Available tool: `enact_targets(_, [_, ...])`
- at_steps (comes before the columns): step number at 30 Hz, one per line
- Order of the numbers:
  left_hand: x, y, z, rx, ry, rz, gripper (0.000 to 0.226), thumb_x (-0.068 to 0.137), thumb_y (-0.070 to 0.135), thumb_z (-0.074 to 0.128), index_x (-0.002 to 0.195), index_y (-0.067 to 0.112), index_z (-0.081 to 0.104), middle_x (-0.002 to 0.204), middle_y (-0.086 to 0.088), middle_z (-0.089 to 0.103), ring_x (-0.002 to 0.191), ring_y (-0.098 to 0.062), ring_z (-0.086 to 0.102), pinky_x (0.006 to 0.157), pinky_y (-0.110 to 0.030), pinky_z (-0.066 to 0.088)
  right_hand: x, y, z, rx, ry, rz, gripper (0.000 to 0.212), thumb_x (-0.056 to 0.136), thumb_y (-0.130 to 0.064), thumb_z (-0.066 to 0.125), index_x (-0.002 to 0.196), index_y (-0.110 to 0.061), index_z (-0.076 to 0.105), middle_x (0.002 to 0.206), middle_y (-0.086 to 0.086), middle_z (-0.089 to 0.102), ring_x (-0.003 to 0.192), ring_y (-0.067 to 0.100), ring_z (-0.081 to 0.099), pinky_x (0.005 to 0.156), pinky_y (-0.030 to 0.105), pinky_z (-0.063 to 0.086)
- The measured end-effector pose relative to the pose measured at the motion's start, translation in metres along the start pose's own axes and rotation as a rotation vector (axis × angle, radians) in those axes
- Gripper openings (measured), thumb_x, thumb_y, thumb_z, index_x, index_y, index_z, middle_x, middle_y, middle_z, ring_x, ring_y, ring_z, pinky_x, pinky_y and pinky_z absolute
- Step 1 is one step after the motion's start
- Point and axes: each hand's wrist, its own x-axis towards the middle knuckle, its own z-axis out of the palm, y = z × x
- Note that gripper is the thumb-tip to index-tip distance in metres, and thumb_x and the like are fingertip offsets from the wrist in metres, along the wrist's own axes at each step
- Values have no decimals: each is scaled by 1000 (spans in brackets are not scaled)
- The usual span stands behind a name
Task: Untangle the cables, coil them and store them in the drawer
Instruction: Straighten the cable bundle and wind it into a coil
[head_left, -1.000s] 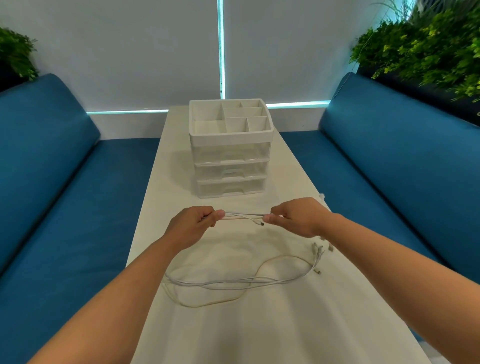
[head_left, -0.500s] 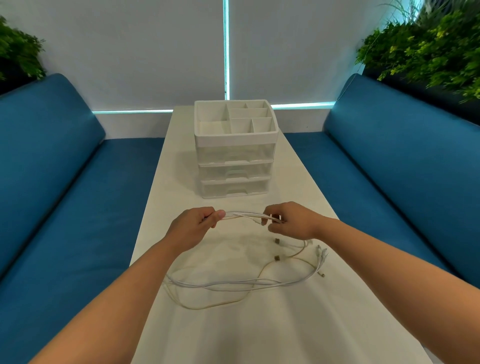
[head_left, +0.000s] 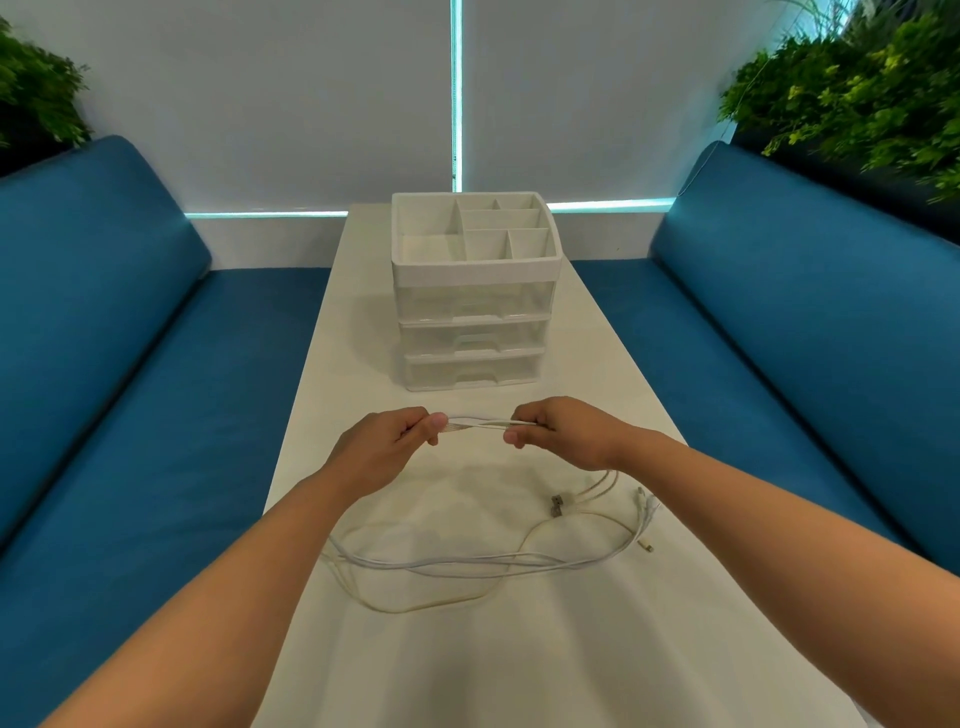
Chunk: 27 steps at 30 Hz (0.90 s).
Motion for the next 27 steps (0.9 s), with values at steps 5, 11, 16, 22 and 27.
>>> enact_targets(5, [4,5,-9,9,-136,-53,42,82,76,48,108,44,57,82,12,69,81,-10,66,78,-34,51,1,1,1,10,6,-34,29,98,-45,45,84,-24,59,65,-7,47,60,10,41,61,27,34])
enact_targets(11, [17,49,-10,540,-112,166,72,74,70,62,137,38,46,144,12,48,137,-18,37,117,-55,4,5,-2,2,21,30,-45,30,98,-46,45,83,-24,60,65,-9,49,60,8,43,61,26,35])
enact_targets(16, [26,90,17,276,-255,192,34,87,26,55,119,18,44,101,-1,62,91,-26,59,71,-35,47,8,-5,2,33,70,-35,37,96,-45,49,96,-13,68,83,6,69,74,20,61,72,35,48])
enact_targets(22, [23,85,23,283,-108,179,19,80,50,52,87,35,61,74,12,59,78,-16,56,65,-30,37,-9,12,-7,176,80,82,13,86,-23,64,82,-10,61,65,-4,52,56,9,43,58,23,37])
enact_targets(27, [24,65,16,48,-106,66,59,85,77,42,67,27,70,44,11,45,54,-8,49,63,-30,41,-27,39,-7,12,74,137,7,89,-24,59,85,-19,59,69,-5,53,60,12,44,60,27,38])
